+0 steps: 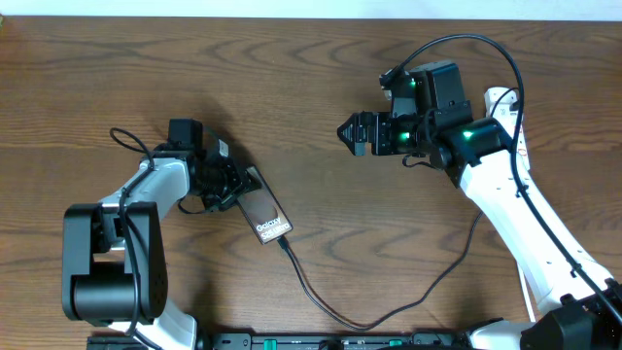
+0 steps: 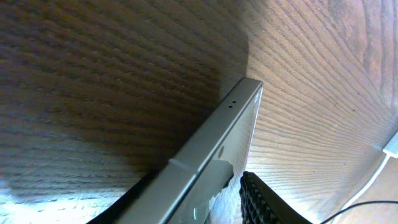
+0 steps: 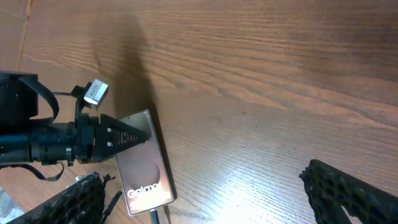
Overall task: Plug charger to phone and switch on socket
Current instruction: 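Lay the phone down on the table with the left gripper, then open the left gripper to release the phone and lift it away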
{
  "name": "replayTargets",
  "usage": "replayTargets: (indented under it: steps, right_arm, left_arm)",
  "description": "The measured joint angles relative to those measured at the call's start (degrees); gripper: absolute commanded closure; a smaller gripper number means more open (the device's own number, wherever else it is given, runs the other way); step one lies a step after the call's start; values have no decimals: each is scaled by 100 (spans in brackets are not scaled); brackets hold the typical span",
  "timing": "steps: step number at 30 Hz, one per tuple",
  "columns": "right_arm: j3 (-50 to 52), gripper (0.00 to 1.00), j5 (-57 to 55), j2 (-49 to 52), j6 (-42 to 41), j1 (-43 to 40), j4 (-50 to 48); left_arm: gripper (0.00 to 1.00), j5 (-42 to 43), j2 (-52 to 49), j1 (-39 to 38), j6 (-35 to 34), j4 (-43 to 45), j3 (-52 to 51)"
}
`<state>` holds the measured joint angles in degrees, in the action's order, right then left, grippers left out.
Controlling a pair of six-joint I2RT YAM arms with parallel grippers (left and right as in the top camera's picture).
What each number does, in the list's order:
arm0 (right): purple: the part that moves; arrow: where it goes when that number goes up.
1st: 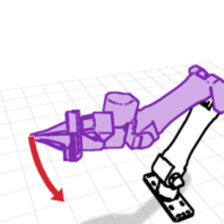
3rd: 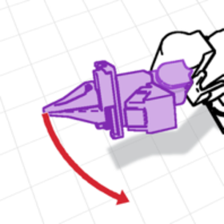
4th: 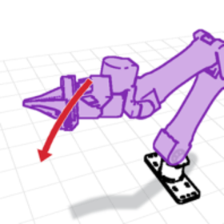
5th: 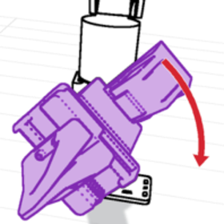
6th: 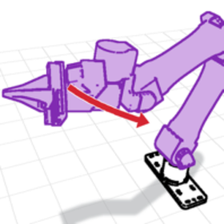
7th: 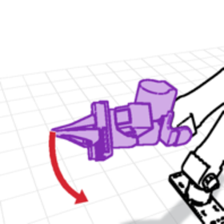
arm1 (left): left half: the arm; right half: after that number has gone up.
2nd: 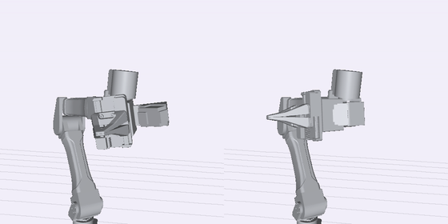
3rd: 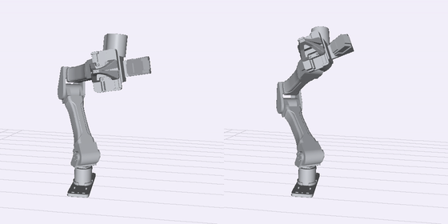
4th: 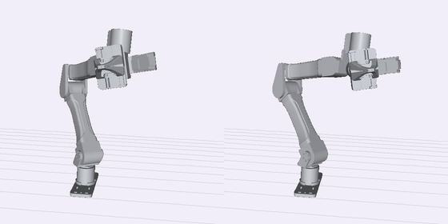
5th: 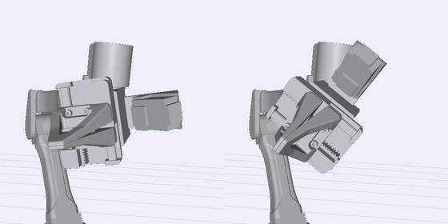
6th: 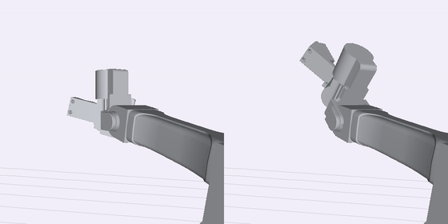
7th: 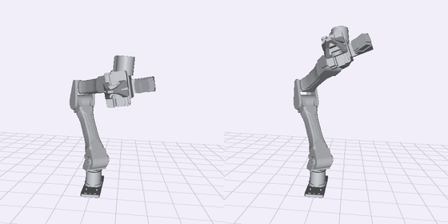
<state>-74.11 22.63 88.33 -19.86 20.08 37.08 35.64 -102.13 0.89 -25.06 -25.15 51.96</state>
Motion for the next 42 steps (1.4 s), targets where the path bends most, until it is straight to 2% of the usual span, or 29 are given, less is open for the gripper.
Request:
replayTargets:
  steps: [20, 42]
  right_arm:
    - [0, 1, 0, 0, 0, 0, -7]
    - [0, 1, 0, 0, 0, 0, -7]
  left_arm:
    - [57, -560, 90, -31, -44, -310, 81]
    - [57, -605, 98, -31, -44, -328, 83]
